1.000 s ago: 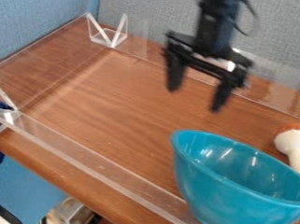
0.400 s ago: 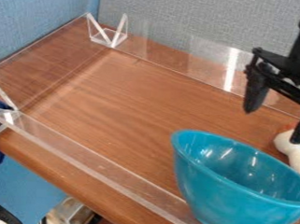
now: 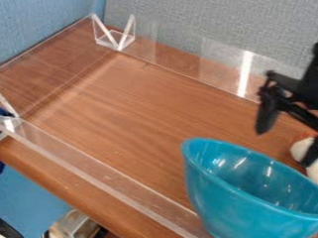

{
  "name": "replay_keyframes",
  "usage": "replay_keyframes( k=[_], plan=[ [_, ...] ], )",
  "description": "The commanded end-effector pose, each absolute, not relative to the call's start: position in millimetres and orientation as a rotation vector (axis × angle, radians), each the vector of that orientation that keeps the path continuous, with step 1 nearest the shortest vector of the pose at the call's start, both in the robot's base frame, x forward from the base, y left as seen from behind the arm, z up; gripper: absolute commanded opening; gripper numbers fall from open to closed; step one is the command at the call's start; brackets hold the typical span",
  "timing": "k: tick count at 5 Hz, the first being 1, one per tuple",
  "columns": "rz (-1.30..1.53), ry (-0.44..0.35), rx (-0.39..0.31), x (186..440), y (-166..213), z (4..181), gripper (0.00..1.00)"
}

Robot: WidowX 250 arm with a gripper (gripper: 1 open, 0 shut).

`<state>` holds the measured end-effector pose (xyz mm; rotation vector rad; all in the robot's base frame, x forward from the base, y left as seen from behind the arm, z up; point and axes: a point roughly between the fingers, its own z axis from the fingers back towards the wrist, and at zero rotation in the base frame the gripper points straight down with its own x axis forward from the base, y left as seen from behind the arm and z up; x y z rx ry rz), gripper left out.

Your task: Put the mushroom in the blue bowl

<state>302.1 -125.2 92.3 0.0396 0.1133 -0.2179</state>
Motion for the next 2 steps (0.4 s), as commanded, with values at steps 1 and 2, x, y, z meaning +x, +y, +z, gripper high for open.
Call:
replay_keyframes(
  k=[1,2],
  plan=[
    [-0.200,0.017,0.002,300.0,-99.5,128.1,1.00],
    [-0.214,-0.001,0.000,310.3,-117.9,136.1,1.00]
  ],
)
